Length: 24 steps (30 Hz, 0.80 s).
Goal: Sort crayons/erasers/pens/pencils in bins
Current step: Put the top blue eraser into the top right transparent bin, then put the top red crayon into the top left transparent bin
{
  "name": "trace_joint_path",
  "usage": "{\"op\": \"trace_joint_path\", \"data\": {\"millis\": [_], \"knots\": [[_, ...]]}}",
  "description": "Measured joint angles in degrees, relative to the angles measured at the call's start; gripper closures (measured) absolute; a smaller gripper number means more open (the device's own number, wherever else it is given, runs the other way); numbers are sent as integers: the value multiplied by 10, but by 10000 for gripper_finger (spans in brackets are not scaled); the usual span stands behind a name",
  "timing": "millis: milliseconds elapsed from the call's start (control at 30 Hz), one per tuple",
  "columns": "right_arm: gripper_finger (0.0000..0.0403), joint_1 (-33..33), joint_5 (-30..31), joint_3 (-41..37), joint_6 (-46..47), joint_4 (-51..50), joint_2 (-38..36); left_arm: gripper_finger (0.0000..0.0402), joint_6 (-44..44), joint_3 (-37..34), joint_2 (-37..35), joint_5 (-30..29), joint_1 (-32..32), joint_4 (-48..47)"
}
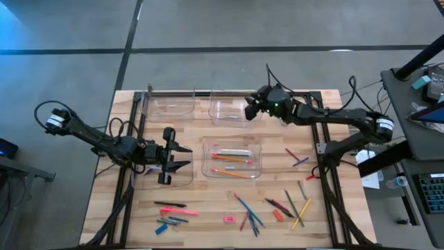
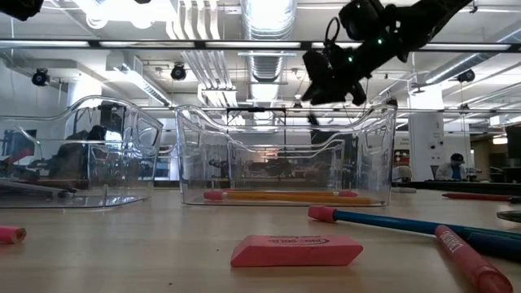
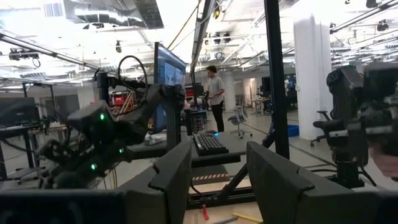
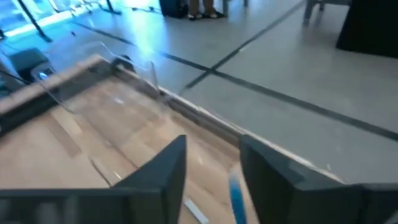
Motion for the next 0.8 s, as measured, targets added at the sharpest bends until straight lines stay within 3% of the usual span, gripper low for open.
{"op": "trace_joint_path", "data": {"millis": [133,233,433,633,800], "knots": [[194,0,-31,68,11,-87,-25,262,0,0,0,0,0,0],[158,10,-31,135,7,-213,-41,262,0,0,0,0,0,1],[133,60,-31,236,47,-523,-48,262,23,0,-4,0,0,12],[148,142,-27,207,190,-765,-47,262,26,0,0,0,0,9],[161,199,-23,140,307,-834,-47,262,26,0,3,0,0,8]]}}
